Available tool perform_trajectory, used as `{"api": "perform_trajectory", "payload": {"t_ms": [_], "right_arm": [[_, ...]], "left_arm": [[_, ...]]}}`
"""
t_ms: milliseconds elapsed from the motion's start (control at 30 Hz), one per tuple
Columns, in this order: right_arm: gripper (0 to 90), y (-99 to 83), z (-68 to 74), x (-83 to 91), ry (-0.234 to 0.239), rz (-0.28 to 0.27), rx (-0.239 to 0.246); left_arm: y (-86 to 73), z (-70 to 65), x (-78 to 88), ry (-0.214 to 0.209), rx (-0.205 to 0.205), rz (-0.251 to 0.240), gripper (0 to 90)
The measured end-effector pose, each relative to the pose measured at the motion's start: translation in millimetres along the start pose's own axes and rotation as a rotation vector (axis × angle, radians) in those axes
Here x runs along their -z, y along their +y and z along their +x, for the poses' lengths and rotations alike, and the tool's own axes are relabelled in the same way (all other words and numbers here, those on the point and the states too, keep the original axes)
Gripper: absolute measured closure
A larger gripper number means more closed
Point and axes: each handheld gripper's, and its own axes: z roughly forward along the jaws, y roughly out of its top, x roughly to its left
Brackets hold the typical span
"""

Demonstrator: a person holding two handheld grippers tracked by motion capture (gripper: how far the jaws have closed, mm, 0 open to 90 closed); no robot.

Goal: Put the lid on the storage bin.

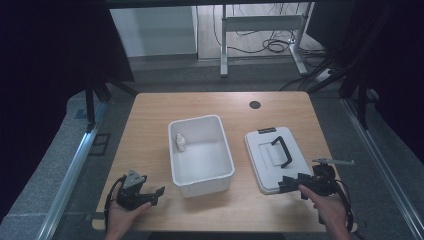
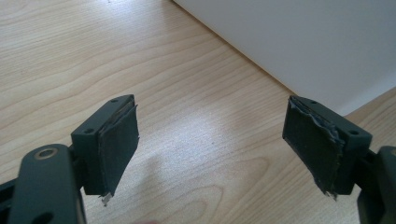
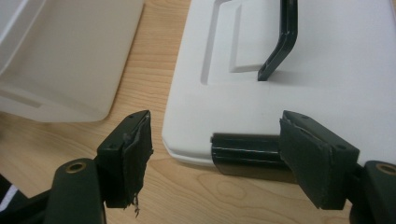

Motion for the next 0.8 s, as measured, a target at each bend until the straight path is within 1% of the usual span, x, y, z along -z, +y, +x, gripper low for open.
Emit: {"api": "perform_trajectory", "payload": {"t_ms": [33,267,400,567,667,800], "right_arm": [[26.0,-0.2,-0.6,0.2,0.003,-0.002,-0.002],[26.1,1.7,-3.9,0.2,-0.019,0.004,0.006],[26.1,5.7,-5.8,-0.6,-0.031,0.011,0.013],[27.1,12.6,-6.9,4.1,-0.030,0.004,-0.002],[27.1,17.6,-8.2,6.1,-0.023,0.022,-0.005],[28.8,22.7,-9.1,6.3,-0.023,0.036,-0.006]], "left_arm": [[0.0,0.1,0.1,-0.001,0.001,0.001,18.6],[-0.1,0.7,-1.4,-0.001,0.000,0.014,18.6],[-0.7,1.6,-1.9,-0.003,0.003,0.023,18.8],[-2.0,0.5,-1.8,-0.004,0.005,0.030,19.4],[-2.8,-0.2,-3.1,-0.006,0.002,0.035,19.4],[-1.9,-1.0,-5.5,-0.008,-0.002,0.044,19.5]]}}
